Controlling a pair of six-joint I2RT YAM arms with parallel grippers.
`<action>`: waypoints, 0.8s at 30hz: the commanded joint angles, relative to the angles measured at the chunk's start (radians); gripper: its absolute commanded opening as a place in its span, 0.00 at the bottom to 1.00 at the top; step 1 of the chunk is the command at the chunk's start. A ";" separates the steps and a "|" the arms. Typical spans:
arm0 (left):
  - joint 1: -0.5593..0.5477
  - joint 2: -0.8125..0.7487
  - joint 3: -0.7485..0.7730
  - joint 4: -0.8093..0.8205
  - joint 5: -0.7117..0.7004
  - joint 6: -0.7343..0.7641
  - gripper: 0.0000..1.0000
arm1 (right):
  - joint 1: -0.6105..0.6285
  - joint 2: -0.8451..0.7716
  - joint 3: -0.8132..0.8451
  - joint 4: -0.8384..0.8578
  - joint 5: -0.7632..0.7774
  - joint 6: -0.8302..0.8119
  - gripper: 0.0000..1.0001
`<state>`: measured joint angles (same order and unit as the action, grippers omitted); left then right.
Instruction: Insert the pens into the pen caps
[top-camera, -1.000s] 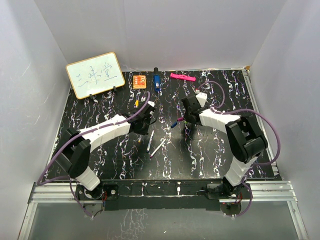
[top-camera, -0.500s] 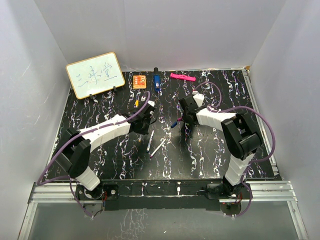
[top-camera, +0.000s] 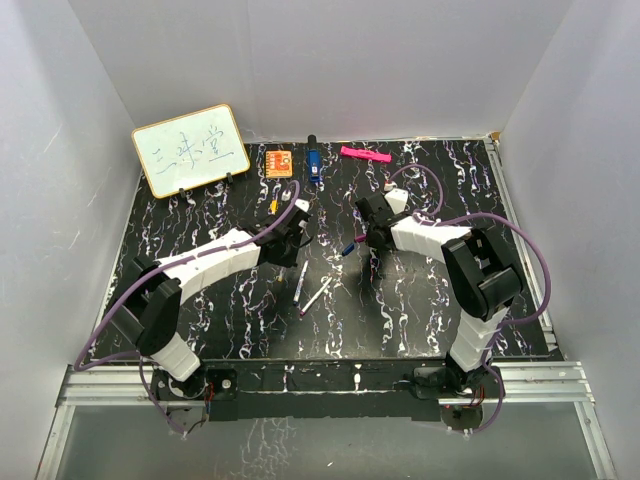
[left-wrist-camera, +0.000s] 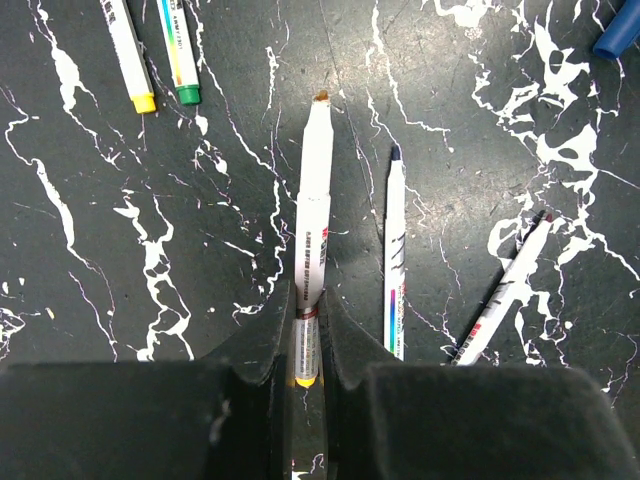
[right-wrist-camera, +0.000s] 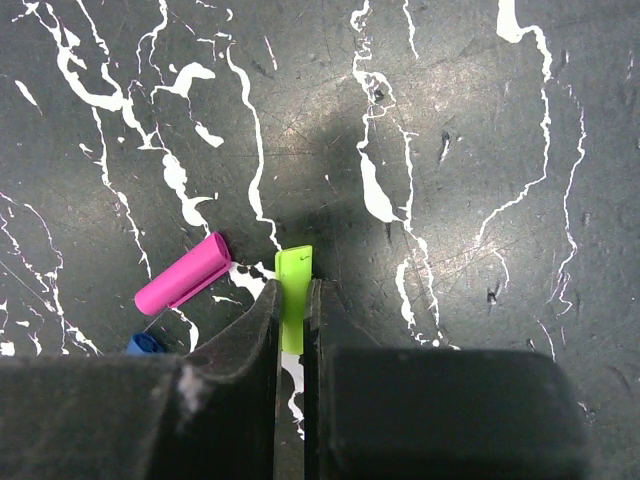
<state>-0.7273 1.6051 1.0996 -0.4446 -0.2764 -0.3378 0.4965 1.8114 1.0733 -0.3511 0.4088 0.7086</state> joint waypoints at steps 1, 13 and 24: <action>0.011 -0.061 0.008 0.025 0.013 0.019 0.00 | 0.014 0.032 -0.052 -0.106 -0.082 -0.001 0.00; 0.012 -0.170 -0.126 0.273 0.132 0.039 0.00 | 0.013 -0.100 0.029 0.027 -0.019 -0.074 0.00; 0.012 -0.229 -0.290 0.620 0.276 -0.011 0.00 | 0.010 -0.355 -0.159 0.496 -0.015 -0.218 0.00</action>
<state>-0.7212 1.4193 0.8448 0.0055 -0.0837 -0.3187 0.5053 1.5780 1.0016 -0.1444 0.3908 0.5724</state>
